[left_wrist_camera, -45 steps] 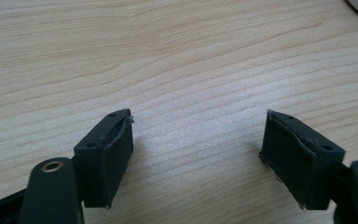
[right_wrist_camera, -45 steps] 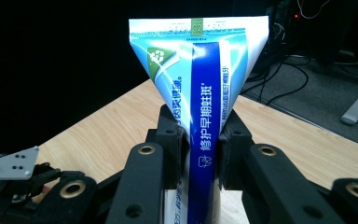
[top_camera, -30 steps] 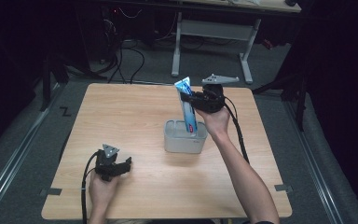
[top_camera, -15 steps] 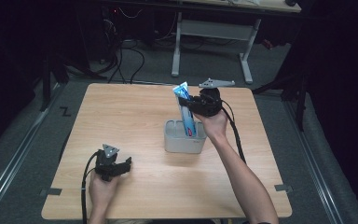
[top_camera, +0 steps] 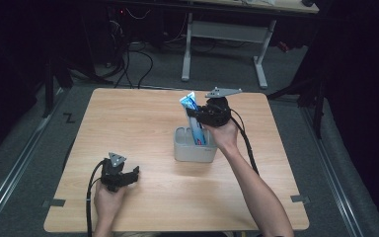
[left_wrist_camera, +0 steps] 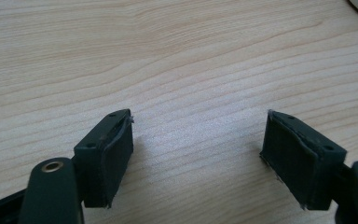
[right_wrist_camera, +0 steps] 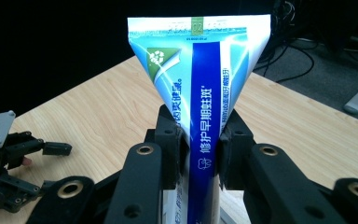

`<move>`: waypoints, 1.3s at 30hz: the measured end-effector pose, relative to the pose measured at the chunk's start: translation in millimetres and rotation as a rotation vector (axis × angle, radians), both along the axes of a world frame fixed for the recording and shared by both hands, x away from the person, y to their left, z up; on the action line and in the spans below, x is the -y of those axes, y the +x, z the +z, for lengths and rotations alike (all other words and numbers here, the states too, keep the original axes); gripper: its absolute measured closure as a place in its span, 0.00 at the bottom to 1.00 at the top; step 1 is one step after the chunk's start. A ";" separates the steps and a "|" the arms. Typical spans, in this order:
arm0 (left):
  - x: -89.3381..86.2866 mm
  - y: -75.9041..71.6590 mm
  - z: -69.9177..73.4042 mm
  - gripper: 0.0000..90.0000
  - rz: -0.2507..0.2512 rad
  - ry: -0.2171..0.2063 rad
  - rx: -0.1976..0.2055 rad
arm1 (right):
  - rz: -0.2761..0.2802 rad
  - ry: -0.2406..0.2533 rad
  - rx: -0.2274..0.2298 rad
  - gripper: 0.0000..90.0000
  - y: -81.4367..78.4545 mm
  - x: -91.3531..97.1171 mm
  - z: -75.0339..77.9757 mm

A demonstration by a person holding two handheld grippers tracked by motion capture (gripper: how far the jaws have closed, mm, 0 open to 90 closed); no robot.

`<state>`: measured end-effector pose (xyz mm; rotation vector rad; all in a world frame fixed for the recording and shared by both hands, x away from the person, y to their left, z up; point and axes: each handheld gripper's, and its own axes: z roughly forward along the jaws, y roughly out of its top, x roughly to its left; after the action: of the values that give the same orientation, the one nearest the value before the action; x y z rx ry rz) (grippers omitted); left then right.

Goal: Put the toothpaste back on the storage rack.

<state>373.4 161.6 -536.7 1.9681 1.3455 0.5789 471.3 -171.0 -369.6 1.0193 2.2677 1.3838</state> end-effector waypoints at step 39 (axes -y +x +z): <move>-0.1 0.0 0.0 0.28 0.000 -0.001 0.000 | 0.007 -0.078 -0.028 0.81 -6.2 5.6 -22.0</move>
<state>373.4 161.7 -536.7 1.9671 1.3458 0.5774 465.1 -176.6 -391.6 1.0126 2.3279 1.2815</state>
